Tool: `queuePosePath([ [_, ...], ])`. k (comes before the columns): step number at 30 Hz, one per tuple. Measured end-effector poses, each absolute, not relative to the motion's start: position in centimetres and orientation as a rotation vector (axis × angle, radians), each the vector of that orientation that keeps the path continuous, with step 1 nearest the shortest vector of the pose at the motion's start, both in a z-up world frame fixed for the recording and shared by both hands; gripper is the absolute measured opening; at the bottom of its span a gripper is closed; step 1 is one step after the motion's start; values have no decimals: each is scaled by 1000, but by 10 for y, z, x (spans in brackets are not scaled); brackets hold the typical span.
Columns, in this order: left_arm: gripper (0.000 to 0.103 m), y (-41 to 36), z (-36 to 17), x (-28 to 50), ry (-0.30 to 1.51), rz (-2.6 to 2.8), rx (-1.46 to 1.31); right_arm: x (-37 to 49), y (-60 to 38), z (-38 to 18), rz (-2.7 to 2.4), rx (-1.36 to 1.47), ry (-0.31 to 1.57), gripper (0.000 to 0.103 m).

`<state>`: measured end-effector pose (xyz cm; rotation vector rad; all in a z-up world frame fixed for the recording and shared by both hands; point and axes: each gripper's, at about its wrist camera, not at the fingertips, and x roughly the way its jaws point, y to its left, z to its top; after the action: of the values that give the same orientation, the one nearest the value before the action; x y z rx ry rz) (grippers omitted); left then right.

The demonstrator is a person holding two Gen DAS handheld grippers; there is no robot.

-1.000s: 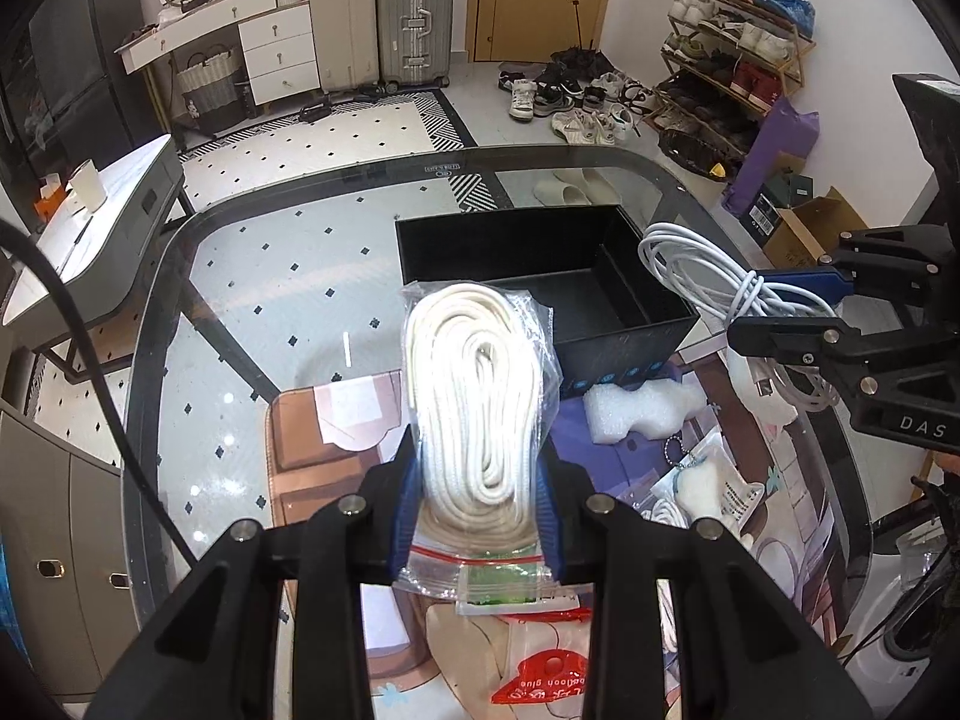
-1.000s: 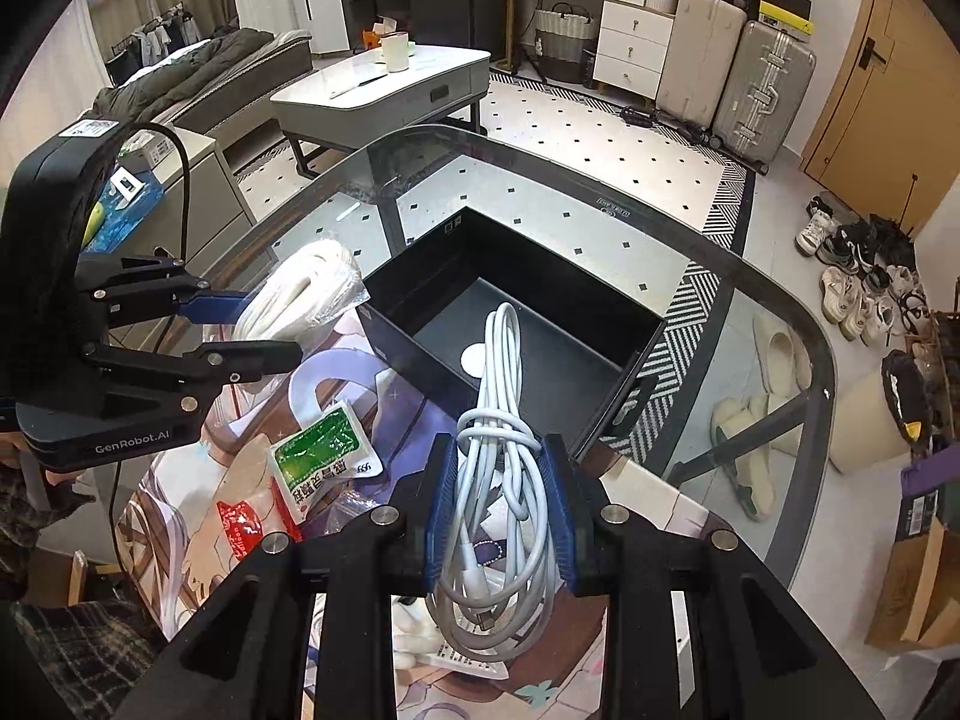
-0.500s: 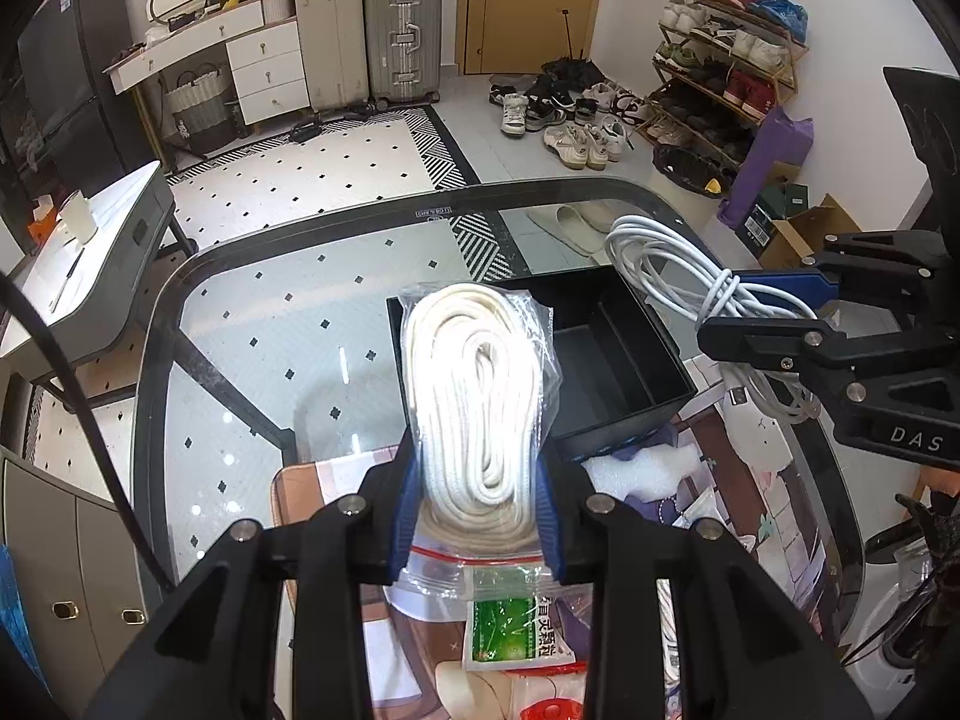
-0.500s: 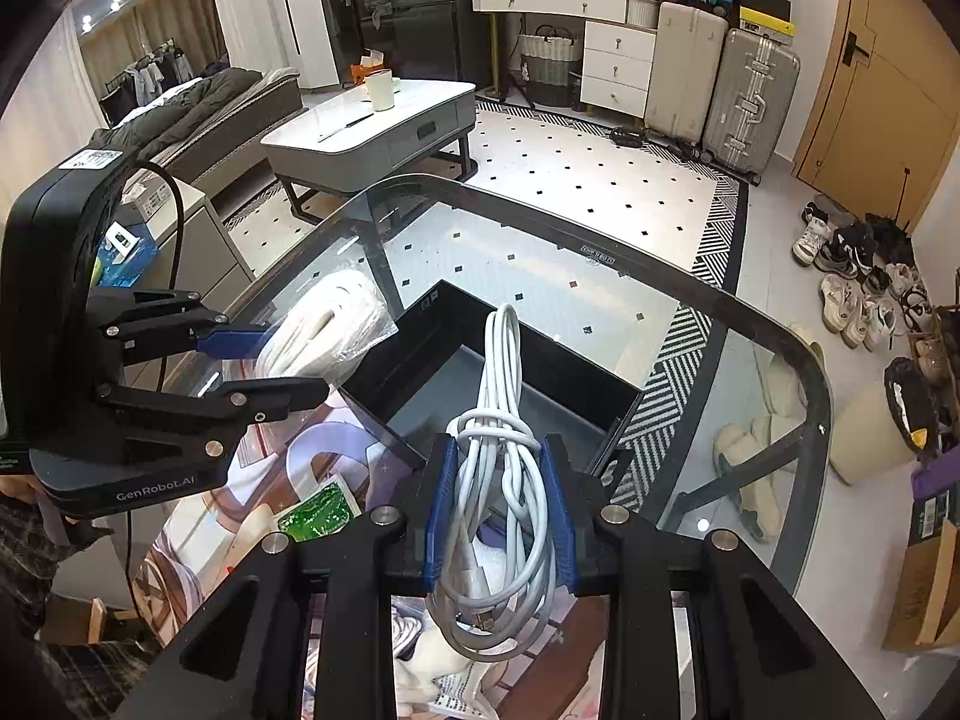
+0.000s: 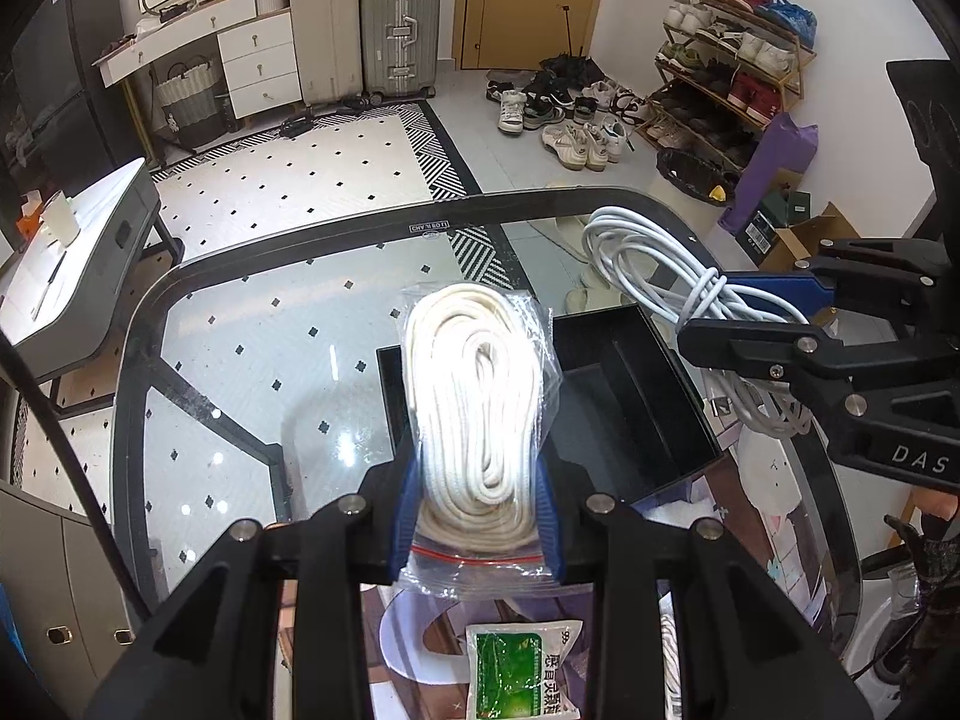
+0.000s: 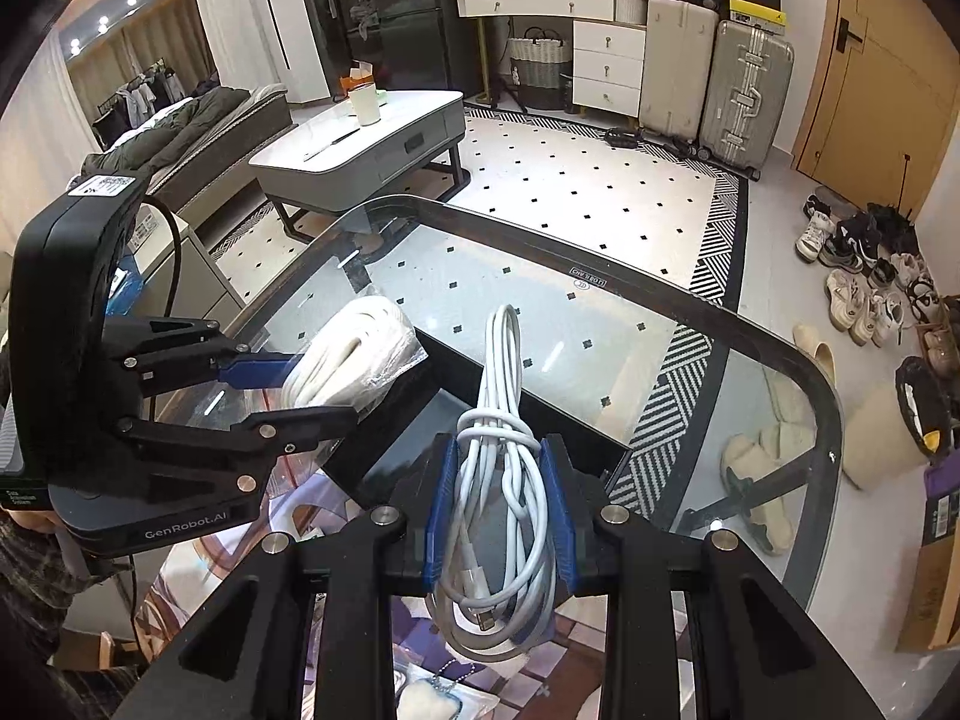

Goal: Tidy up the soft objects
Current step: 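Carry the rope bag with the left gripper while the right gripper carries the cable into the black box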

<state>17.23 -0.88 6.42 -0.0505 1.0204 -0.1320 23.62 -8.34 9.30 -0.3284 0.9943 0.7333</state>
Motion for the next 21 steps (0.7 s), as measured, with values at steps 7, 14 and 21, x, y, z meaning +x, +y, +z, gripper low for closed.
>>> queuePosePath([
  [7, 31, -9, 49, 190, 1043, -145, -64, 256, -74, 73, 738, -322, 1020, 29],
  [14, 31, -14, 29, 202, 1073, -156, -77, 266, -68, 41, 745, -315, 1054, 28],
  [21, 31, -22, 13, 211, 1103, -164, -77, 275, -66, 22, 740, -306, 1073, 28],
])
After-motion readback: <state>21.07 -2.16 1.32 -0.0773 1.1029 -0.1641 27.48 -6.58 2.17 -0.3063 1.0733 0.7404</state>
